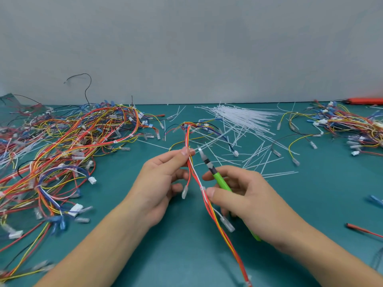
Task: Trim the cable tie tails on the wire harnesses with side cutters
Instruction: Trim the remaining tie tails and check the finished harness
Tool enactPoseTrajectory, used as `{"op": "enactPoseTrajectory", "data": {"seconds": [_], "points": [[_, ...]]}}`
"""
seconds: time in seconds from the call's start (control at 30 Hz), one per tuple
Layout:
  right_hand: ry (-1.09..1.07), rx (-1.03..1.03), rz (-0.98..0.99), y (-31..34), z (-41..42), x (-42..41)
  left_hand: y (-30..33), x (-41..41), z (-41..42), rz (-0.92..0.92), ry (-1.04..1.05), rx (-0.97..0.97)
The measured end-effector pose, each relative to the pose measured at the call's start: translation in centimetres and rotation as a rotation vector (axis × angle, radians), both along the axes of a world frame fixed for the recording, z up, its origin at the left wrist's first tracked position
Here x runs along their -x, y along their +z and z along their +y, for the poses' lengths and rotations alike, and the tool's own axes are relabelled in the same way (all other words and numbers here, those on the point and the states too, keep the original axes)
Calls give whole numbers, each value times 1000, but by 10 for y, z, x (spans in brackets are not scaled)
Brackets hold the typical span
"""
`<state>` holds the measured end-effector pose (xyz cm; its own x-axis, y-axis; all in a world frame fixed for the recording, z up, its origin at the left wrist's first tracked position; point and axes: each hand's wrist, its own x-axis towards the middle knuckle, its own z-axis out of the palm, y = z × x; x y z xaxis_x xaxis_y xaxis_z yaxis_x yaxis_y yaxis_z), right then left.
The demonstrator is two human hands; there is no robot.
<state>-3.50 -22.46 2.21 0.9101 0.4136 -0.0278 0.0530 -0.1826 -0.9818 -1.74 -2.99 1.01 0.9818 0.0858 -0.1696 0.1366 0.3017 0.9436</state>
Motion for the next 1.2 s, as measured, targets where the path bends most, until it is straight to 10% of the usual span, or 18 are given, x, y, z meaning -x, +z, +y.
{"op": "enactPoseTrajectory", "data": {"seconds": [1.2], "points": [[121,59,157,3,-10,-8,7,9,-3,-11,61,-95]]}}
